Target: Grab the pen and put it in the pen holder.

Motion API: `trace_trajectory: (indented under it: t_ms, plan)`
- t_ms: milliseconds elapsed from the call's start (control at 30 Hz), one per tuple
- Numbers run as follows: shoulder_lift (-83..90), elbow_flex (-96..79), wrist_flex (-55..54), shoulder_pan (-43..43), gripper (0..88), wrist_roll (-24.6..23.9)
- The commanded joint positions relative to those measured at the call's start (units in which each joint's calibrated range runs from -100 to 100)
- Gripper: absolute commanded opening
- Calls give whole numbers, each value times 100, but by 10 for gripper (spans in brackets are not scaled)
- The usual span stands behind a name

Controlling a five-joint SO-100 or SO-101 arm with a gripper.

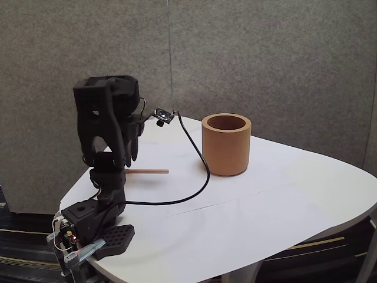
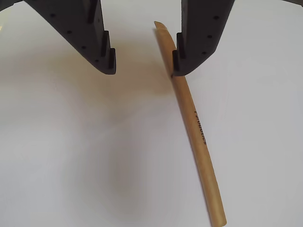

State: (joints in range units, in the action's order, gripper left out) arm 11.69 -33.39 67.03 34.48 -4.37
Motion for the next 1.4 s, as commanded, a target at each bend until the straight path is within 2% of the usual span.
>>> trace_trajectory:
  t_ms: [0, 267, 733, 933, 1067, 1367]
  plan:
    - [-66, 298, 34, -37, 163, -13]
    - [-831, 939, 602, -30, 163, -13]
    - [-1311, 1065, 559, -30, 163, 34]
    - [-1295, 1363, -517, -103, 169, 34]
    - [-1303, 1363, -653, -88, 171, 19]
    - [-1303, 1264, -390, -96, 340, -8]
